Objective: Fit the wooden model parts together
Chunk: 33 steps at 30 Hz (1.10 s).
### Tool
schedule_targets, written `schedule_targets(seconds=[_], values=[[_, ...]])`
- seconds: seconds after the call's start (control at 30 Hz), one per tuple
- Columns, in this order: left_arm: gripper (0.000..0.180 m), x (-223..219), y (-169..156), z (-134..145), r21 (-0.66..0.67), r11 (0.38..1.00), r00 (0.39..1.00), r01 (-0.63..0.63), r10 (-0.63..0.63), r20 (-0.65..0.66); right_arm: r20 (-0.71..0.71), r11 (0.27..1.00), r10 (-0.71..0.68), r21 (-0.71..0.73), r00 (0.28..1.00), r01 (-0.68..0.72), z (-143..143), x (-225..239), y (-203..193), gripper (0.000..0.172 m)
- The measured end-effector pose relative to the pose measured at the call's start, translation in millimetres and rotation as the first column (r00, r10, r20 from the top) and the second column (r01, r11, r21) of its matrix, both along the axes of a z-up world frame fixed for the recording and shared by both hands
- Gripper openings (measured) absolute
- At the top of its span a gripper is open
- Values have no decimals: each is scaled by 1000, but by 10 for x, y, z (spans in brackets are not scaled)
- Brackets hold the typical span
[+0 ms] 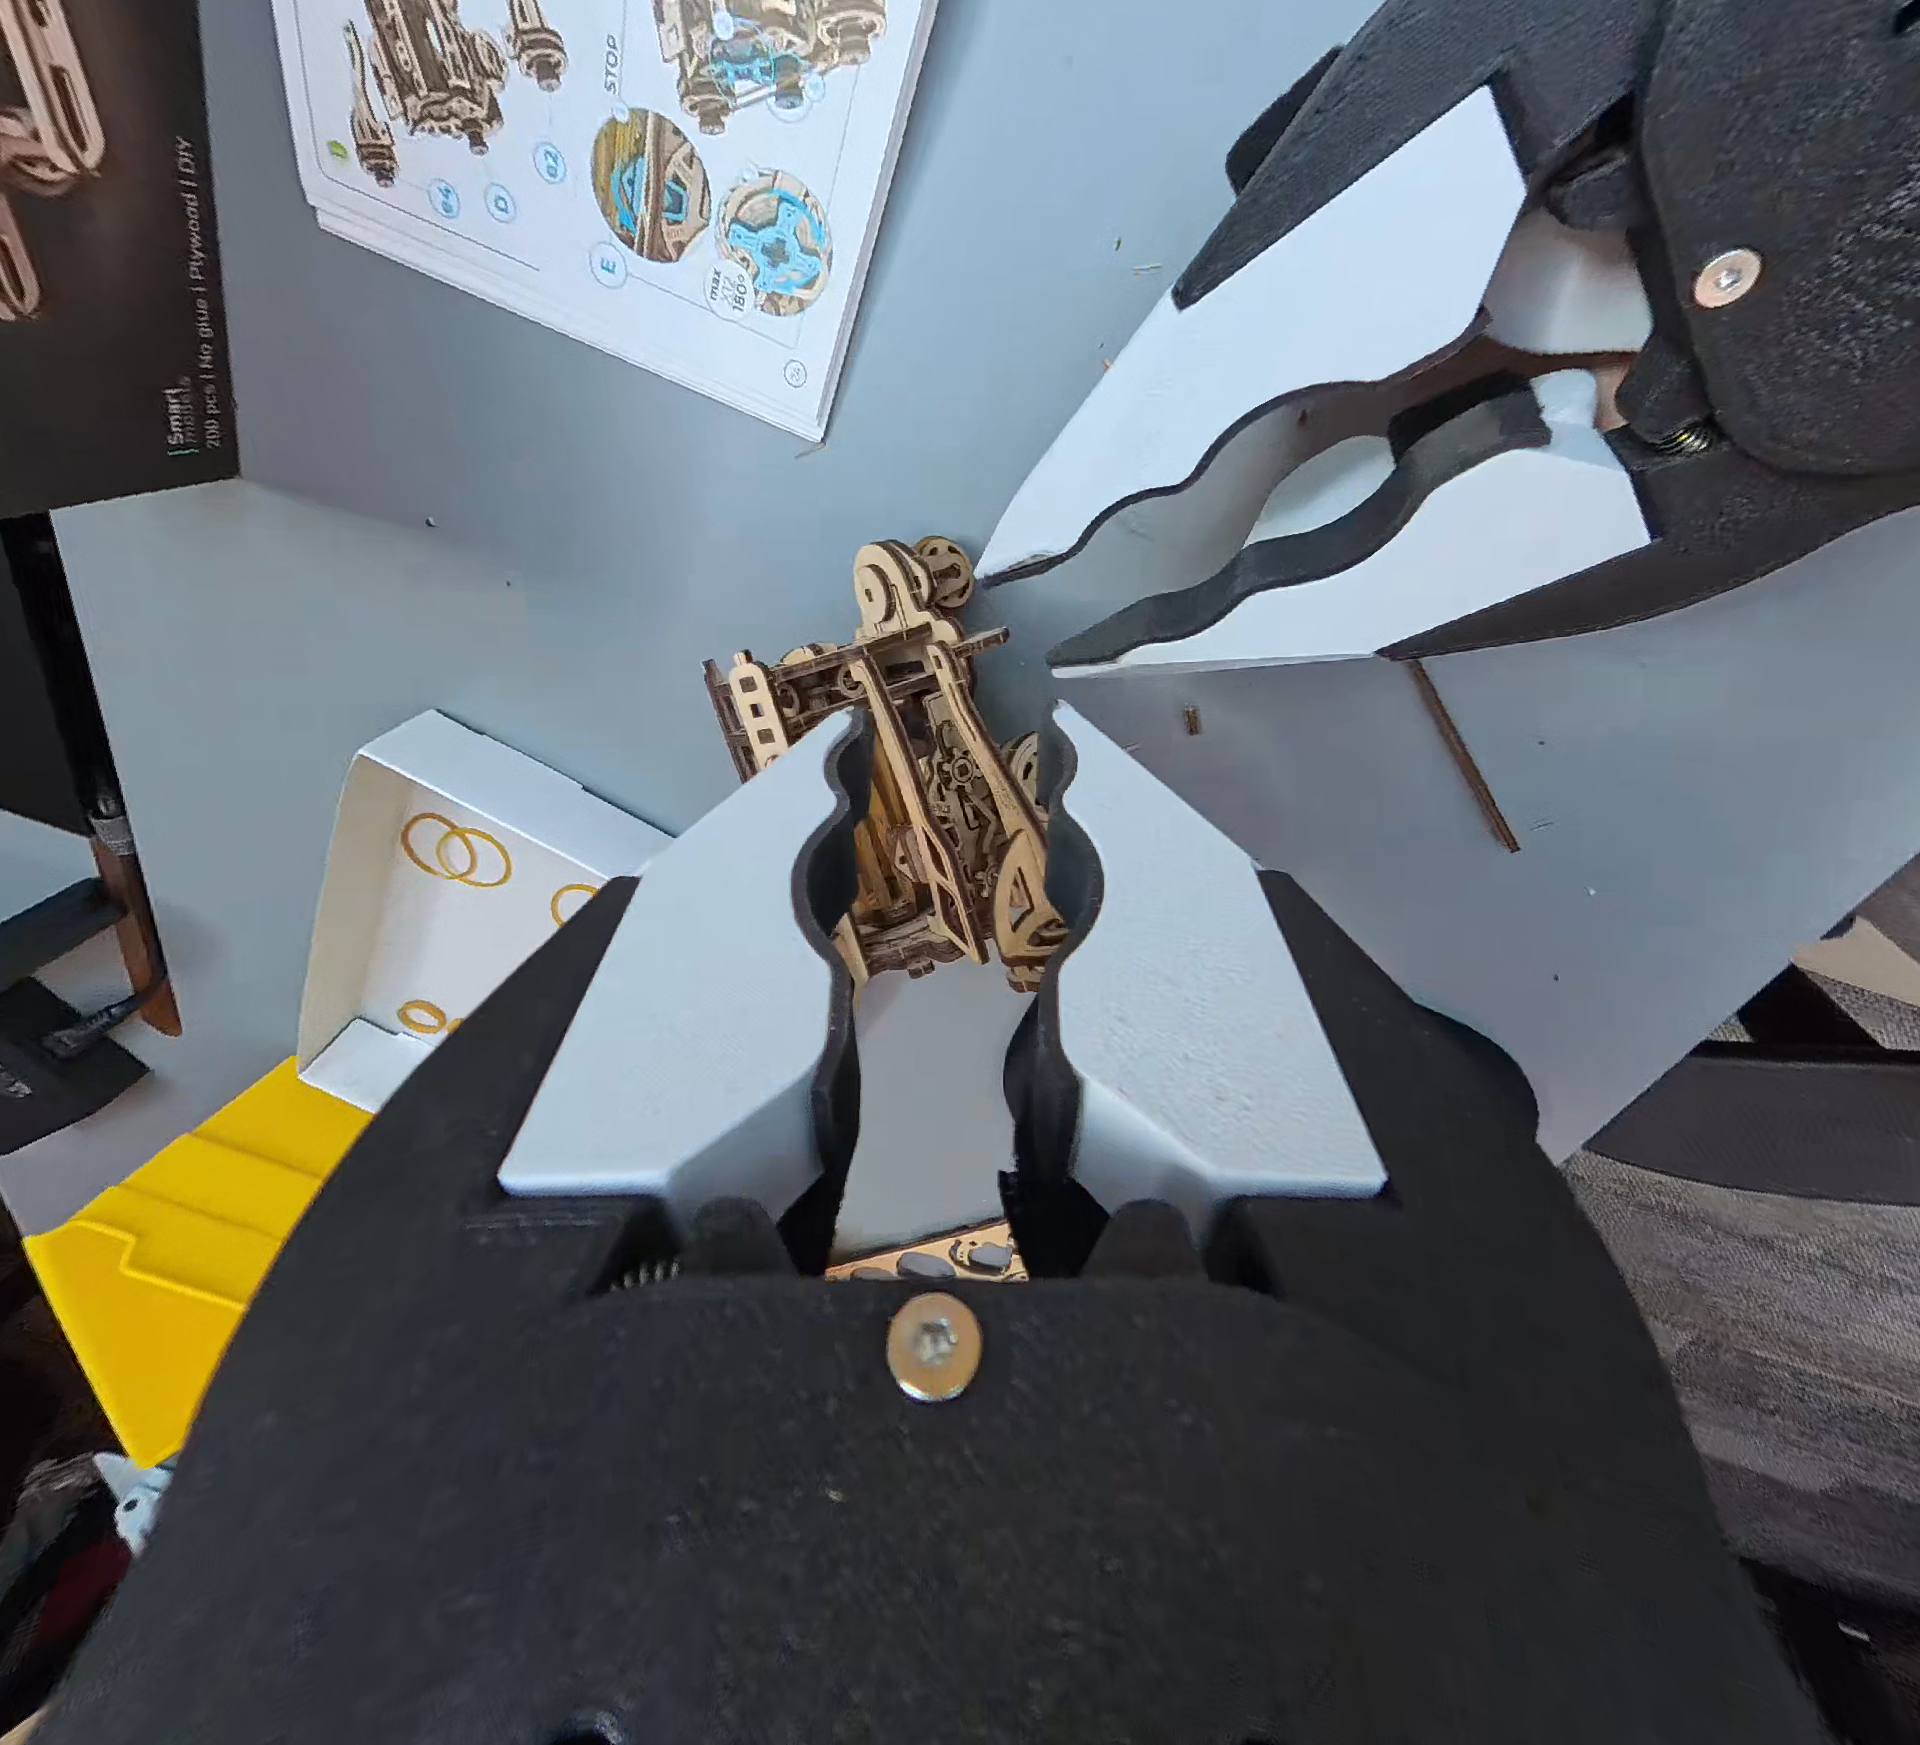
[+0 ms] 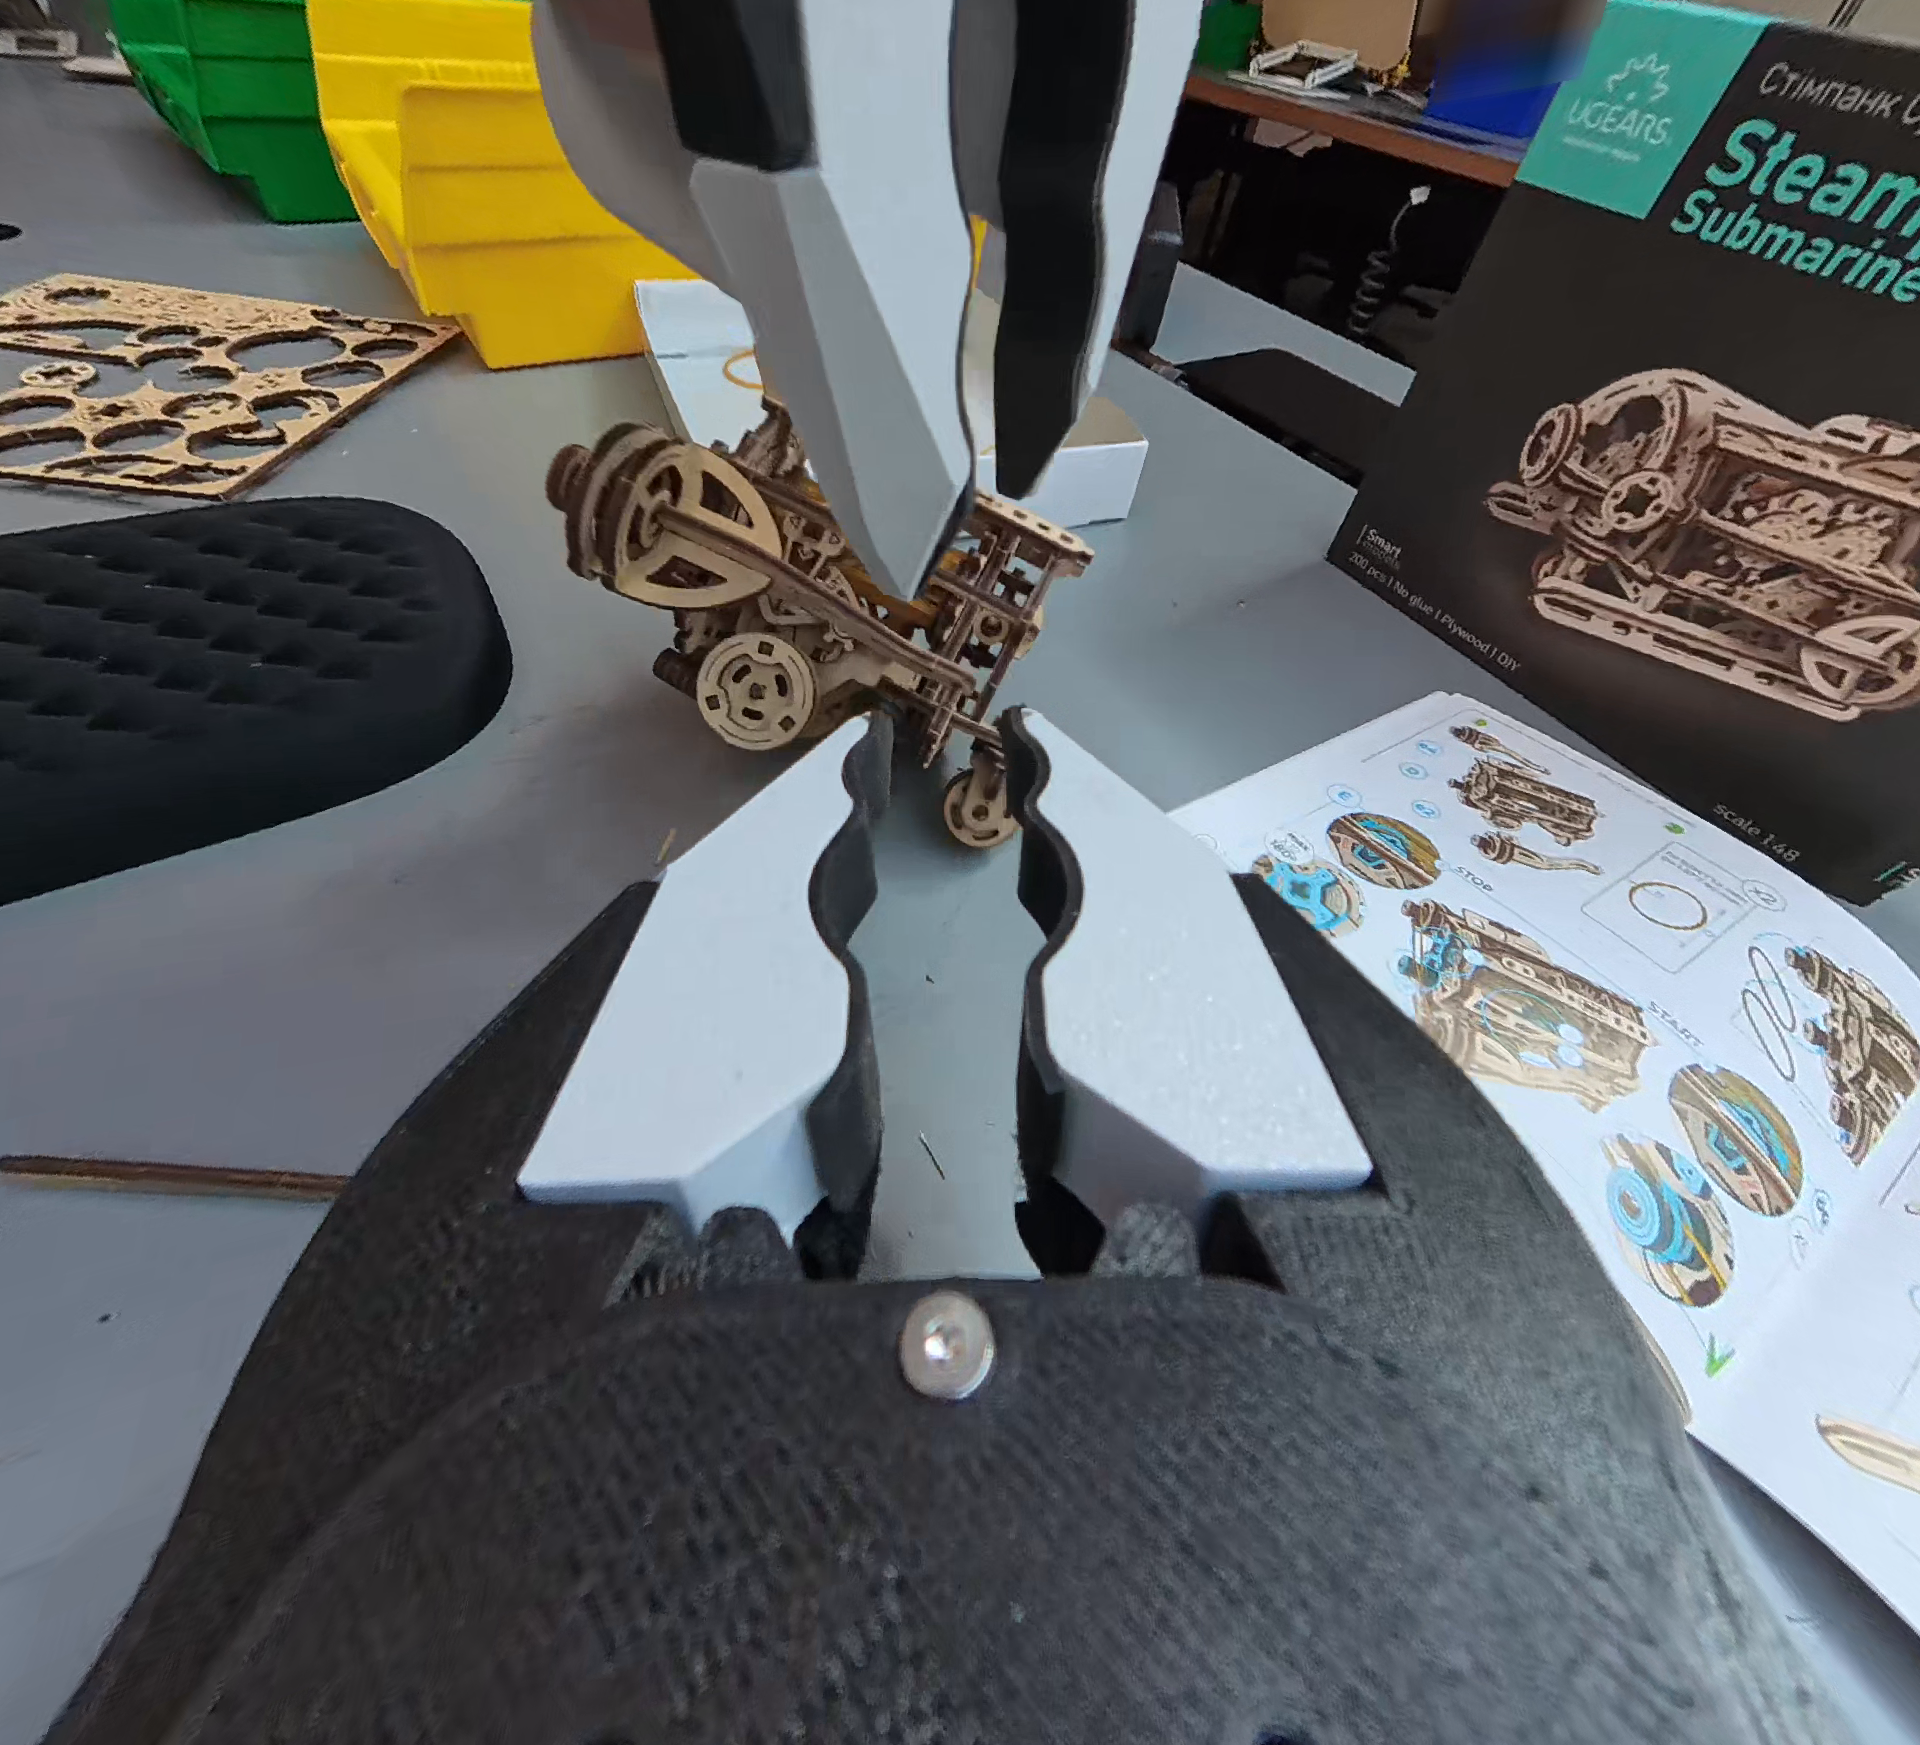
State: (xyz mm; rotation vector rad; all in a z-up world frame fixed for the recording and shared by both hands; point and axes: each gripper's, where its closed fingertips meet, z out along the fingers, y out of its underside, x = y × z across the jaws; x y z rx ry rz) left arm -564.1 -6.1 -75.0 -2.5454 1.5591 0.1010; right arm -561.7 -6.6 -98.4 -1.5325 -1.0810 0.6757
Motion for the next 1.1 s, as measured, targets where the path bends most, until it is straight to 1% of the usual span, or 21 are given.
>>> schedule_targets(seconds=[0.03, 0.1, 0.2, 0.43, 0.6, 0.77, 0.9, 1.1], values=[[31, -23, 17, -38, -2, 1000, 1000, 5, -6, -16, 18, 1000, 6, -15, 1000, -5, -32, -4, 13, 20], [34, -46, 33, -89, -2, 1000, 1000, 10, -10, -28, 43, 998, 37, -50, 998, -35, -87, -36, -6, 14], [36, -70, 21, -125, 7, 999, 997, 44, -43, -63, 63, 997, 56, -60, 996, -52, -119, -68, -24, 14], [29, -29, 96, -138, 109, 987, 989, 117, -105, -108, 45, 993, 45, -110, 998, -40, -126, -74, 25, 10], [31, 6, 12, -158, 108, 991, 995, 81, -74, -63, 21, 990, 59, -132, 998, -55, -110, -98, 14, 8], [27, -83, -24, -241, 111, 992, 995, 66, -57, -82, 30, 991, 49, -124, 998, -45, -116, -114, 23, 8], [22, -124, -12, -248, 130, 989, 994, 70, -59, -91, 41, 991, 42, -129, 998, -36, -133, -116, 33, 9], [21, -98, -25, -252, 129, 989, 994, 77, -66, -89, 44, 987, 40, -156, 998, -33, -155, -135, 28, 9]])
